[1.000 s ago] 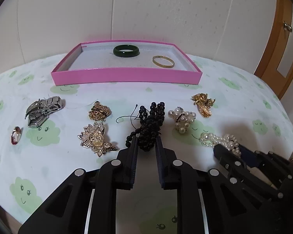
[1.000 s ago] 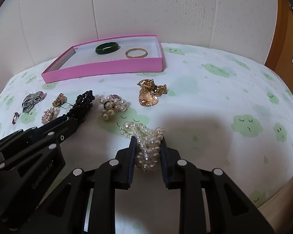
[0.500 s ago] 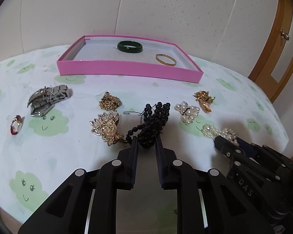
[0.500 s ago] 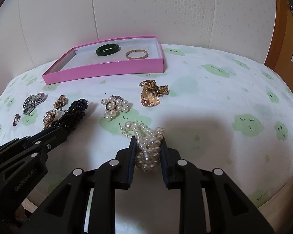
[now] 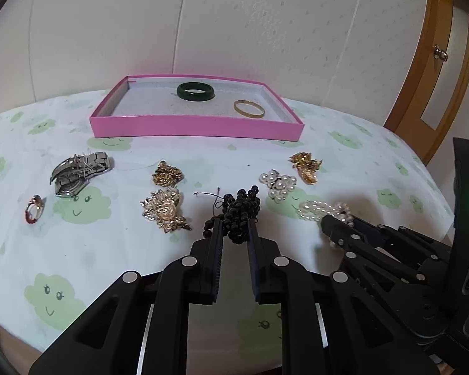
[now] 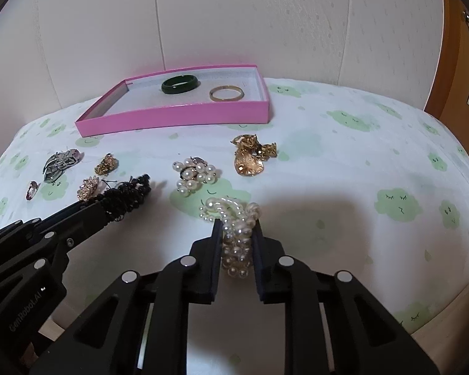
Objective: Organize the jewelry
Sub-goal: 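Lift both strands into the pink tray and open both tools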
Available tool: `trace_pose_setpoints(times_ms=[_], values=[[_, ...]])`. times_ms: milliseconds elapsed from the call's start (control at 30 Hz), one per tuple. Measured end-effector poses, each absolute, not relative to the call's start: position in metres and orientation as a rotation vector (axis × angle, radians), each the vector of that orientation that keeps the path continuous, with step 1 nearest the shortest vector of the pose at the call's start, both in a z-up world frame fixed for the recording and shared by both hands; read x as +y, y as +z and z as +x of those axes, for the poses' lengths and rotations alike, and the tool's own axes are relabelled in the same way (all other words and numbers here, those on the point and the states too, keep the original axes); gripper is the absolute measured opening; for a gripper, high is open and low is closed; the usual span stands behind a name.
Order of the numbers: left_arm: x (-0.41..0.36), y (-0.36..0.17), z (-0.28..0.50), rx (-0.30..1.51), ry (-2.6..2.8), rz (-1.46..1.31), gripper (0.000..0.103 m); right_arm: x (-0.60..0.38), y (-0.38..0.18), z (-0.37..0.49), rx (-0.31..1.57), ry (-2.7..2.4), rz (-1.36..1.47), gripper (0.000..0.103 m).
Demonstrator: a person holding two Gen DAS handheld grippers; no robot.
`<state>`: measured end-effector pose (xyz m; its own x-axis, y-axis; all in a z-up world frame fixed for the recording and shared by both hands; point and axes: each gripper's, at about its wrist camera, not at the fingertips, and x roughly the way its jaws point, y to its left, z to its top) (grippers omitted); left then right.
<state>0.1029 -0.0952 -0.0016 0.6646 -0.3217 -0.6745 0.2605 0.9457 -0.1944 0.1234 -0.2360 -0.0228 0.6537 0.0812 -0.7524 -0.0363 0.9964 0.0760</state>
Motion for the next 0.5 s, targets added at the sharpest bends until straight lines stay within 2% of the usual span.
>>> trace_pose_setpoints(times_ms=[500], values=[[-0.087,0.015,0.094,0.731,-0.332,-0.092,0.015,-0.233,-0.011,0.118,0.831,0.084,0.062,0.014]])
